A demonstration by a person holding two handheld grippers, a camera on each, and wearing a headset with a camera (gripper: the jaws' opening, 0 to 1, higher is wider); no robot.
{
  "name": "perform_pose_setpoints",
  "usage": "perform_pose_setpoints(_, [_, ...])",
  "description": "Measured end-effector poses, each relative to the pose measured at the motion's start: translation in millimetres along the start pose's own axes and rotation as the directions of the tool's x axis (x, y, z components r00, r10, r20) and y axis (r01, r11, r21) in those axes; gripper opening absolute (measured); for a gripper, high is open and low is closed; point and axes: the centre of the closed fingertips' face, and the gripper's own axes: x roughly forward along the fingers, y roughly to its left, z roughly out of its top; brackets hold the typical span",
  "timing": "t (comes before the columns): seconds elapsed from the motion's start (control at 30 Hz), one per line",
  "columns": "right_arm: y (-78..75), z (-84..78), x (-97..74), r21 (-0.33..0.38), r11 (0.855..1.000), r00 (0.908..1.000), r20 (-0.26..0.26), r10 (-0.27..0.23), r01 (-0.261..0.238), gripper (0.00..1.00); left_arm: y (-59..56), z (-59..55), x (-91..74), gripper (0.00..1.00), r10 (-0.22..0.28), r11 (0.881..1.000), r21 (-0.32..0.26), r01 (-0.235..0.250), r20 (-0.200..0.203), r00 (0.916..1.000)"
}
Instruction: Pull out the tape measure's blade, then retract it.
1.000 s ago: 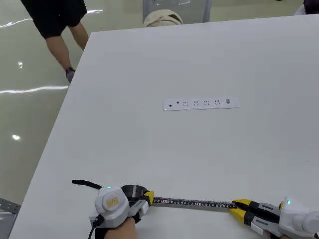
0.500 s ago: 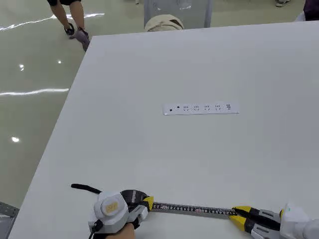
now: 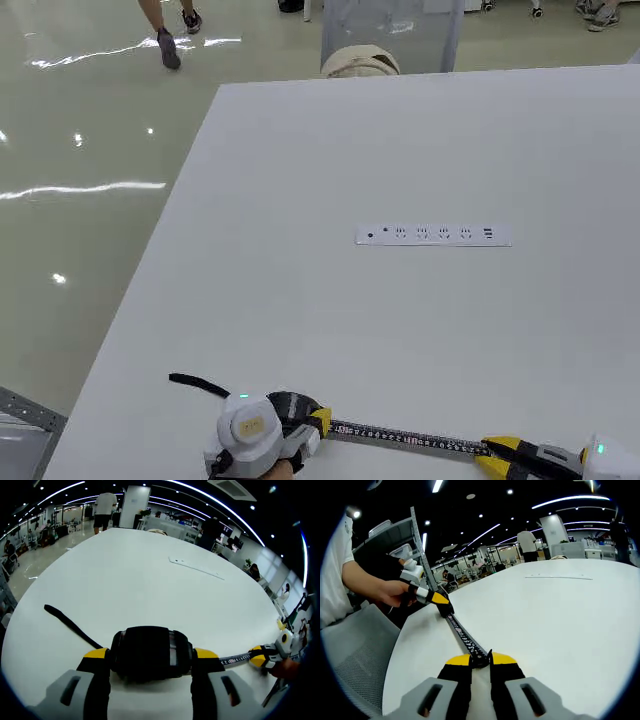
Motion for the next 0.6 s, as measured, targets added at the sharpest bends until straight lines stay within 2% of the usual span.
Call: perform_pose_setpoints(0.6, [11.5,5.3,25.6,-0.009,0.999,0.9993,-0.005,0.036,-0.036,0.12,-0.6,-0.3,-0.6,0.63,0.000,1.000,-0.001,0.000,-0.002,1.0000])
